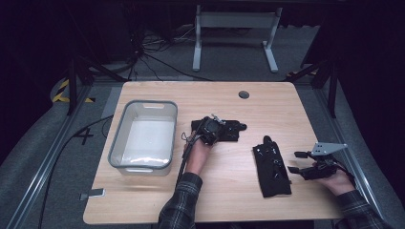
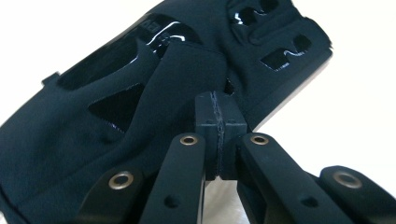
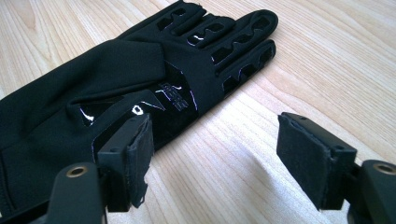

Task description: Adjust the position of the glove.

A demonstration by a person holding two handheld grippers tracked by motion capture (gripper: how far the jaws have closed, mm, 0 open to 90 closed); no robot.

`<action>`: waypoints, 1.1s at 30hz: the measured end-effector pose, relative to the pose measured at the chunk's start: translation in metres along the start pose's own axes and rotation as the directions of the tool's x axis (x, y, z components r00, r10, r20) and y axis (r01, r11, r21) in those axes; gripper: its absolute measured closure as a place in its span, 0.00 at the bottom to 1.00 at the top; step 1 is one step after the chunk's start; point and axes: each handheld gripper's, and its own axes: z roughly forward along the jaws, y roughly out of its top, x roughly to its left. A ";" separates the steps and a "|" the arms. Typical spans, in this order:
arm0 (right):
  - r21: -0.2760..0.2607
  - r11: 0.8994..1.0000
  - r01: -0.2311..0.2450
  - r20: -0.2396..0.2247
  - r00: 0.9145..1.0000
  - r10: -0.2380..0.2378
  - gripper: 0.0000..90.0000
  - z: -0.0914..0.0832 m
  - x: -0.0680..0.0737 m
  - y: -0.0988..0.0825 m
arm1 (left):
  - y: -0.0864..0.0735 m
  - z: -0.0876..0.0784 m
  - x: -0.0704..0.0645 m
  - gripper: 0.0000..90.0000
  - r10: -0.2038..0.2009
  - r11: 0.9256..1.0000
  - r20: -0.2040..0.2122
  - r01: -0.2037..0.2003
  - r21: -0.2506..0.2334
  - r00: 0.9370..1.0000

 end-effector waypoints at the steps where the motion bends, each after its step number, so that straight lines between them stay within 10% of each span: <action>1: 0.001 1.000 -0.001 0.000 1.000 0.001 0.31 0.000 0.000 0.000 | 0.000 0.000 -0.001 1.00 -0.001 1.000 0.001 0.001 -0.002 1.000; 9: 0.000 1.000 -0.001 0.003 1.000 0.001 0.31 0.000 0.000 0.000 | 0.000 -0.002 -0.019 1.00 0.017 1.000 0.100 -0.019 0.010 0.995; 23: 0.002 1.000 0.002 0.006 1.000 -0.002 0.31 0.000 0.000 0.000 | 0.008 0.003 -0.055 1.00 0.076 0.997 0.255 -0.080 0.008 0.964; 33: -0.001 1.000 0.004 0.005 1.000 -0.004 0.31 0.000 0.000 0.001 | 0.026 -0.007 -0.045 1.00 0.096 0.995 0.212 -0.091 -0.031 0.973</action>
